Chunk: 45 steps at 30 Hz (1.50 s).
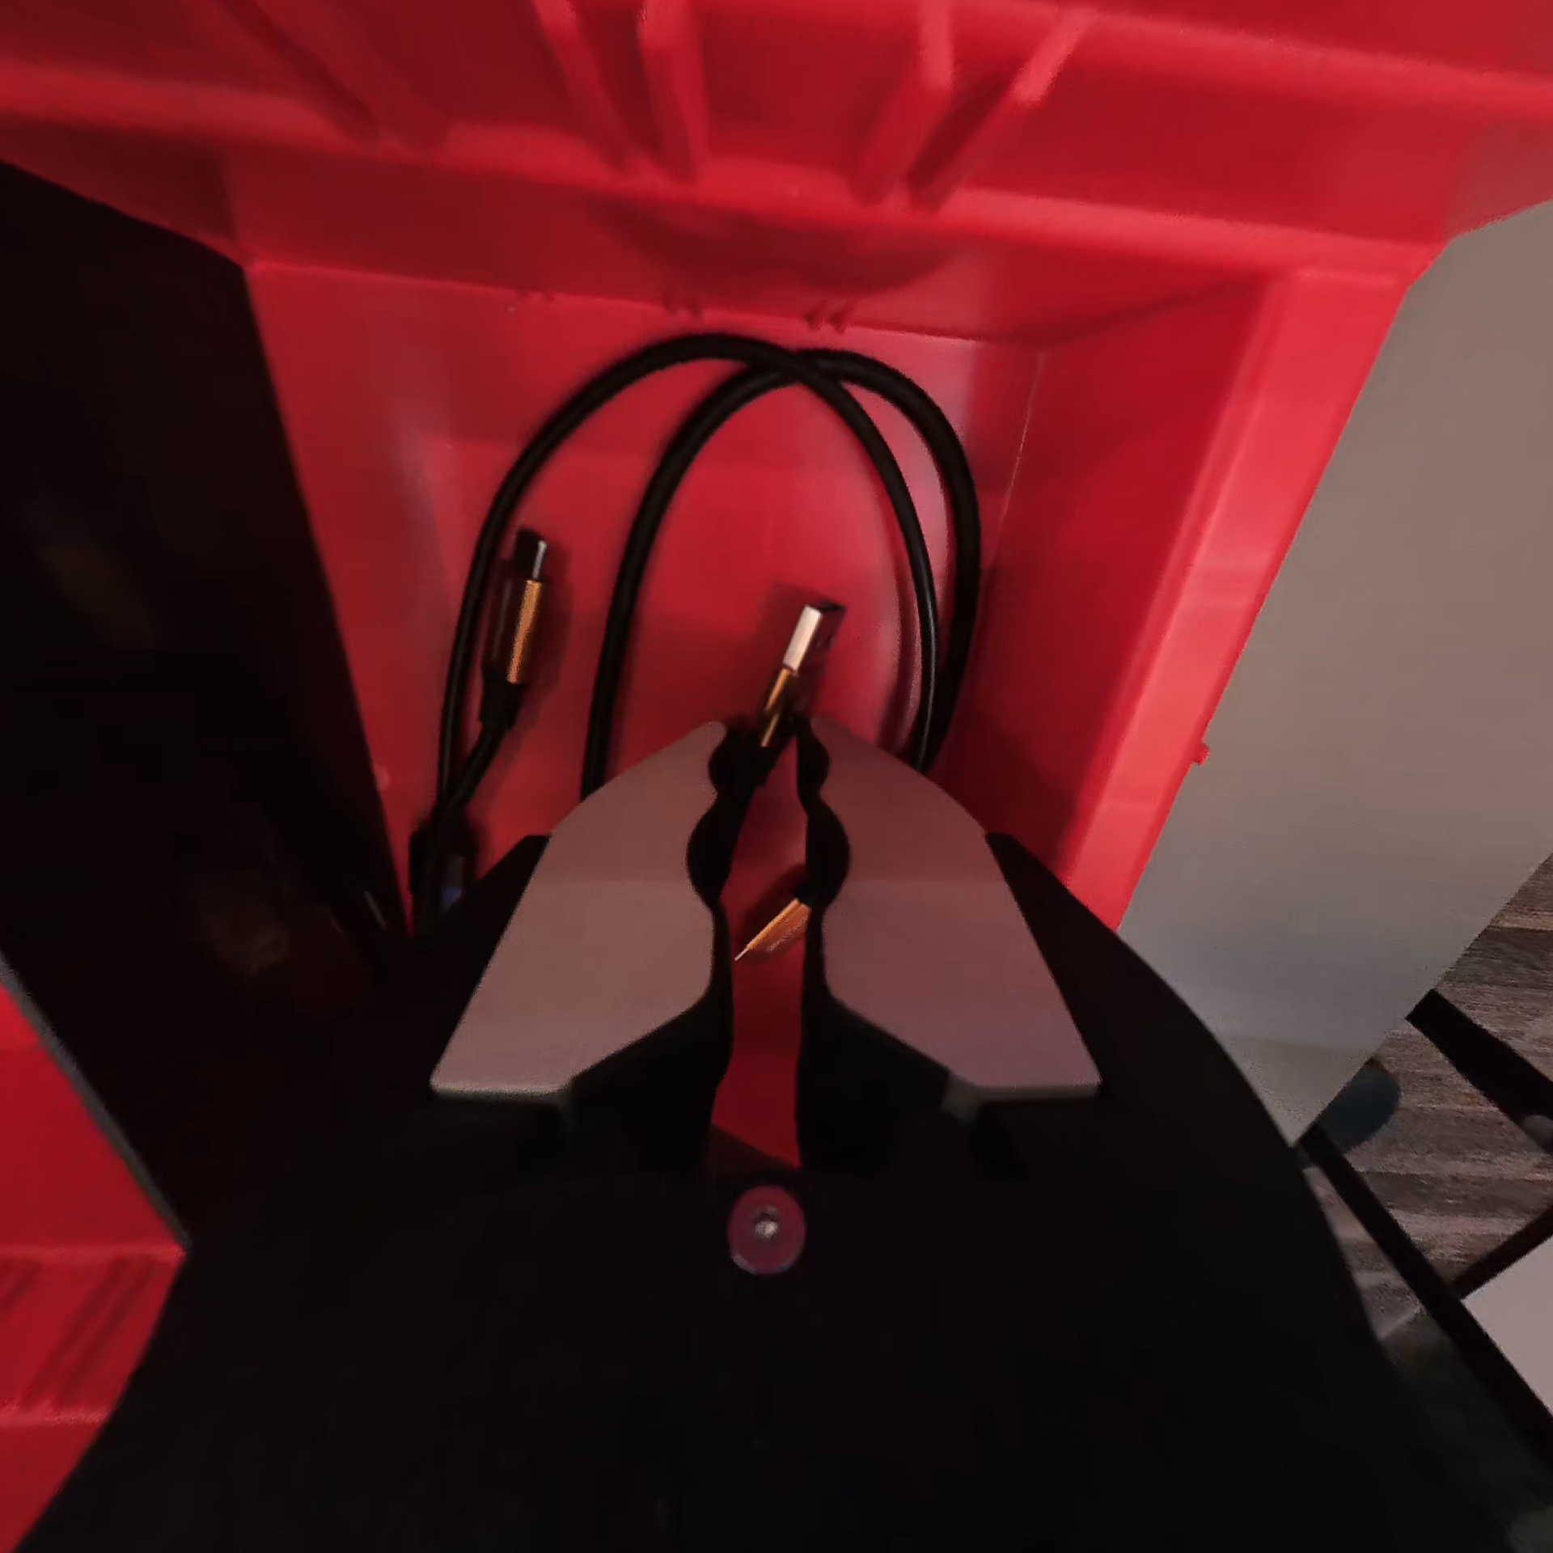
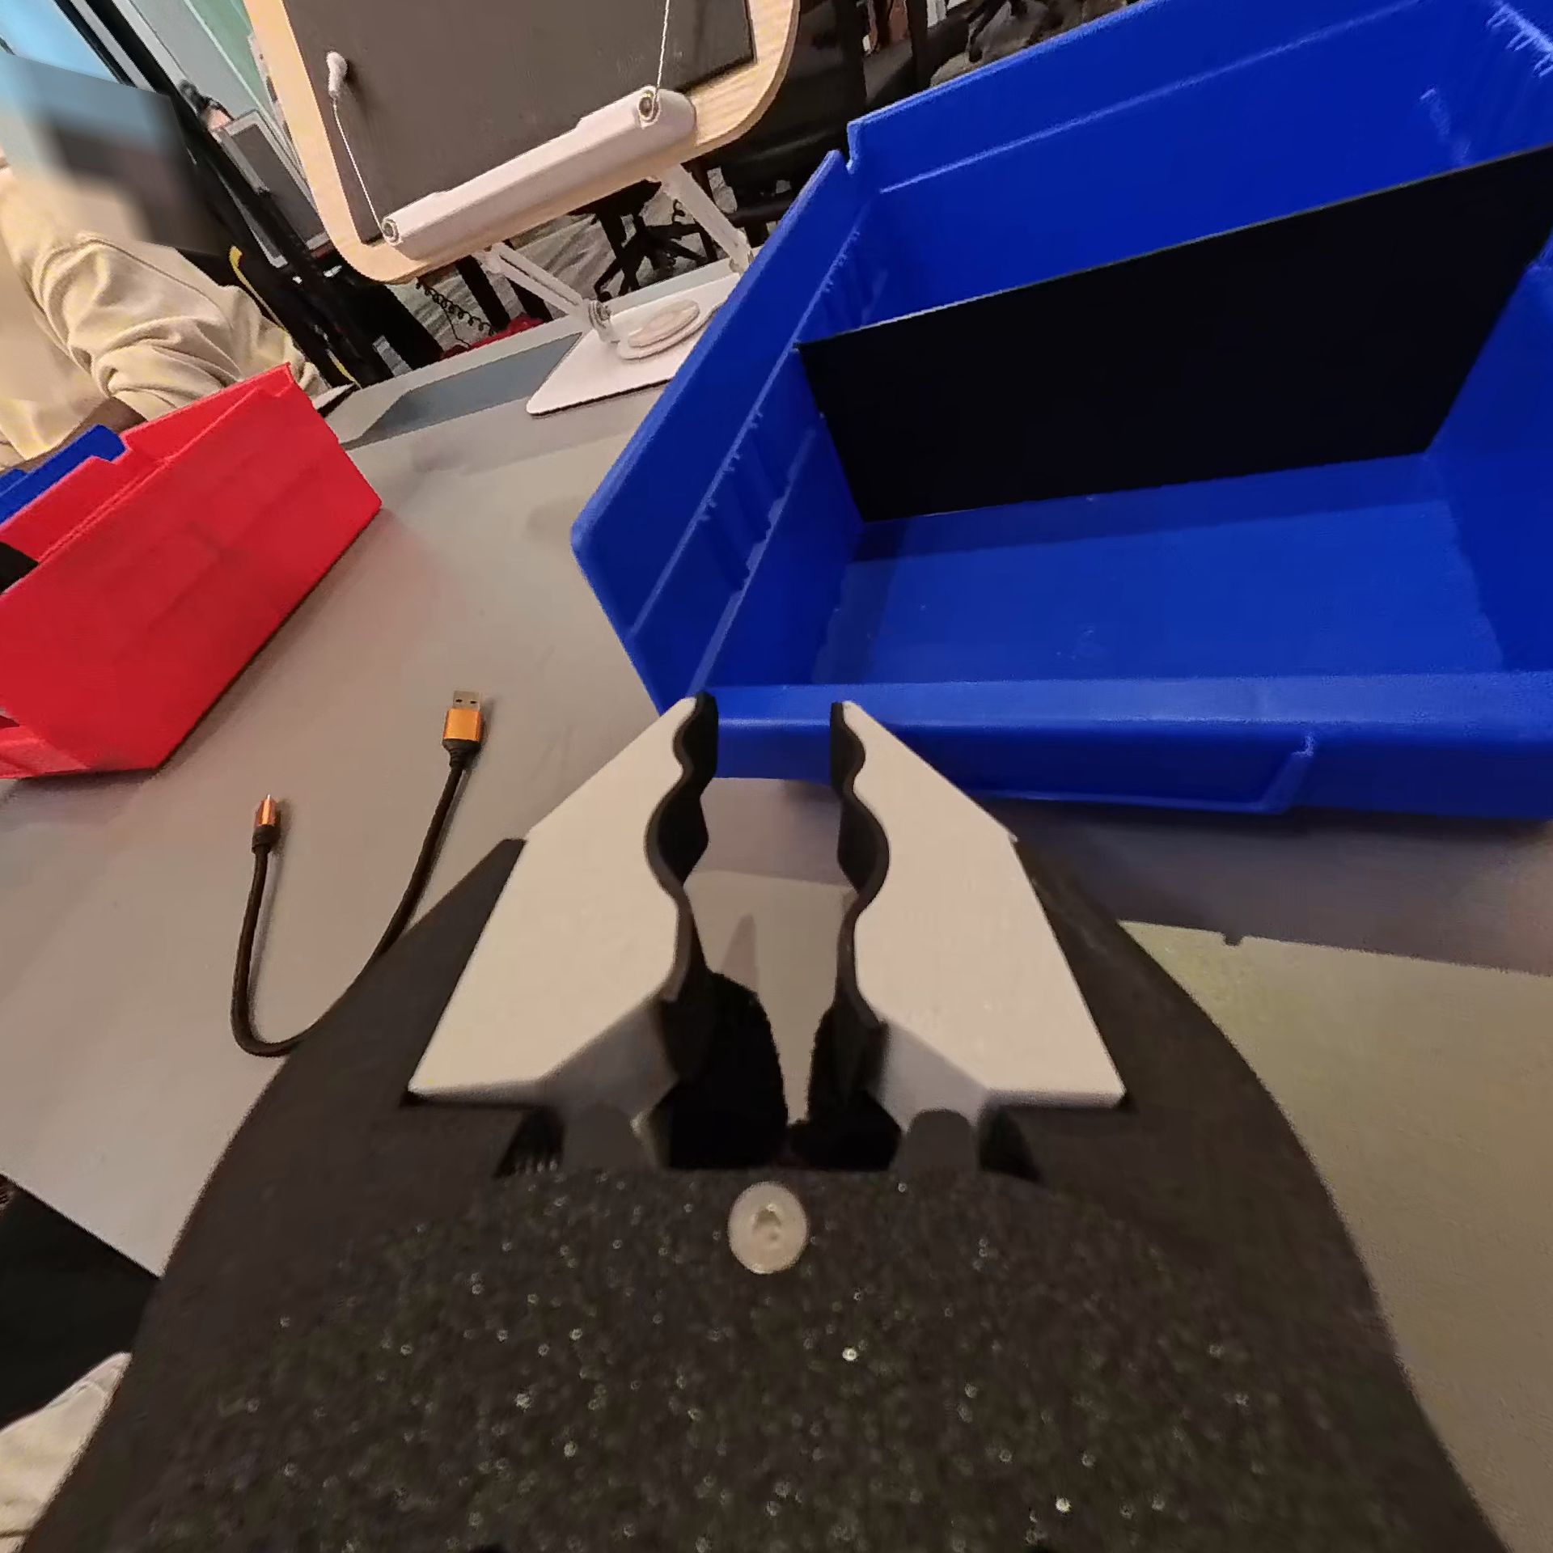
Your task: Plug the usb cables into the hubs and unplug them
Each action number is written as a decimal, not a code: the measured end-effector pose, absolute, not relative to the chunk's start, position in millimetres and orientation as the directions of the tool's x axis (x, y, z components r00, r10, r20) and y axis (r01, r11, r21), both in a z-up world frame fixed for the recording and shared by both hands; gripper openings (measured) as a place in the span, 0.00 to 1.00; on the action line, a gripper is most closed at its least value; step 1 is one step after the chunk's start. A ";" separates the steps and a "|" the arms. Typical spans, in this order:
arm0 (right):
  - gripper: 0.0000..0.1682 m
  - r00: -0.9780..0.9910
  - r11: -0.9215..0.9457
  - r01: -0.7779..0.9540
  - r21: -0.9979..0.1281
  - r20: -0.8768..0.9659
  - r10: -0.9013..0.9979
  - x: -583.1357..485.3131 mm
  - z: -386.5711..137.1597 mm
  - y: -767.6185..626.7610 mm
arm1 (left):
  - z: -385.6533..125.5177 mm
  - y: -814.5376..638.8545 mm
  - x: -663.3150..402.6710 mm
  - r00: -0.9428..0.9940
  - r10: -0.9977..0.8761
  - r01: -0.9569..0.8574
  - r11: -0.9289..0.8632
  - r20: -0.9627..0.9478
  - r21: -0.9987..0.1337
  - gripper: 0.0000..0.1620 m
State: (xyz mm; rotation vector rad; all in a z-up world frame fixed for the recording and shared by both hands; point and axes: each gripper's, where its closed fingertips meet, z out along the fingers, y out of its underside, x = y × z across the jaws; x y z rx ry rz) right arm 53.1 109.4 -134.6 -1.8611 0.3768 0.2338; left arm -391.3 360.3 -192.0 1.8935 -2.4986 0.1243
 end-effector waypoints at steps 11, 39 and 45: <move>0.15 0.930 -0.287 -0.367 -0.885 -0.349 -0.113 46.5 -133.6 111.7 | -88.4 383.4 -373.0 -0.147 -0.932 -0.911 0.258 -0.332 -0.321 0.05; 0.15 0.941 -0.268 -0.339 -0.902 -0.325 -0.095 48.2 -126.6 108.8 | -160.9 151.7 -135.3 0.263 -0.814 -0.568 -0.565 0.518 -0.599 0.14; 0.15 0.939 -0.274 -0.343 -0.899 -0.329 -0.098 47.9 -128.5 105.3 | -105.0 178.3 -175.1 0.142 -0.918 -0.556 -0.384 0.370 -0.737 0.21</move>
